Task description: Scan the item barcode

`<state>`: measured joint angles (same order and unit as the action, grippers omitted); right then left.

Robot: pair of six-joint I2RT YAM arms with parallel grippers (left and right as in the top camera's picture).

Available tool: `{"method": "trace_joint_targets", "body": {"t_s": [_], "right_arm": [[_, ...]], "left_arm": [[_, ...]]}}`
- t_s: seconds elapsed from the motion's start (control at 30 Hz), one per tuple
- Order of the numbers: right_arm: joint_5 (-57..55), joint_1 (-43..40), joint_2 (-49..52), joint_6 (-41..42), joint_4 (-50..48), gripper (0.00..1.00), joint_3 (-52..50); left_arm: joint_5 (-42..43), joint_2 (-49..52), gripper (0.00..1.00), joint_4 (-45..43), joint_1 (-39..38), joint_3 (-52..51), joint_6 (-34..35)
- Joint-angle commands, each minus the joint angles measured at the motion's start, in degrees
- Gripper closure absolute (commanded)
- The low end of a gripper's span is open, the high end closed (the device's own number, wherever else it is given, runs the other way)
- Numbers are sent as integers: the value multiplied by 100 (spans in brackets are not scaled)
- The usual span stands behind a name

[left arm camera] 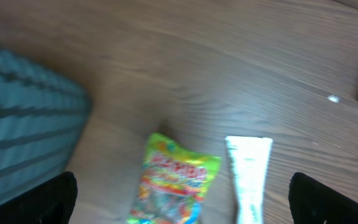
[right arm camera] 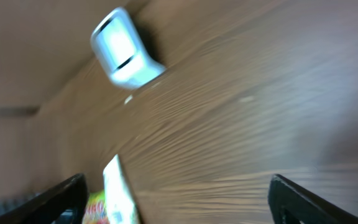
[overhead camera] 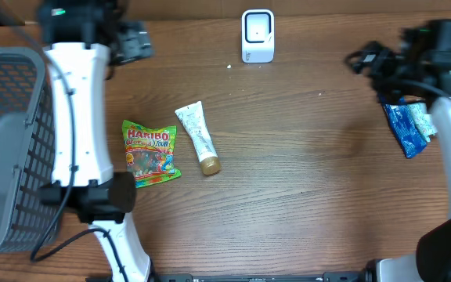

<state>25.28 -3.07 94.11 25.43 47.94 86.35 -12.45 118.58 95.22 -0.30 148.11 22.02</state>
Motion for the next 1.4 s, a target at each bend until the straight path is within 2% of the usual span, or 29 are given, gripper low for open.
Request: {"method": "trace_joint_targets", "body": {"t_s": [0.0, 0.2, 0.37, 0.7, 0.97, 1.03, 1.23, 1.37], "right_arm": [[-37, 892, 4, -170, -343, 13, 81], [-4, 2413, 656, -149, -1196, 17, 83], [184, 3097, 1414, -149, -1589, 16, 83], [197, 3877, 2505, -153, -1768, 16, 81], [444, 4232, 2739, -363, -1652, 25, 61], [-258, 4334, 2743, -107, -1152, 30, 33], [-1486, 4393, 2743, 518, -621, 33, -59], [-2413, 4277, 2741, 610, -284, 33, 48]], "left_arm": [[46, -378, 0, 133, 378, 28, -87], [48, -374, 0, 157, 632, 28, -83], [101, -372, 0, 157, 621, 28, -81], [199, -358, 0, 114, 621, 26, -81], [199, -358, 0, 116, 621, 24, -81], [199, -358, 0, 116, 621, 24, -81], [199, -358, 0, 116, 621, 24, -81], [199, -358, 0, 116, 621, 24, -81]]}}
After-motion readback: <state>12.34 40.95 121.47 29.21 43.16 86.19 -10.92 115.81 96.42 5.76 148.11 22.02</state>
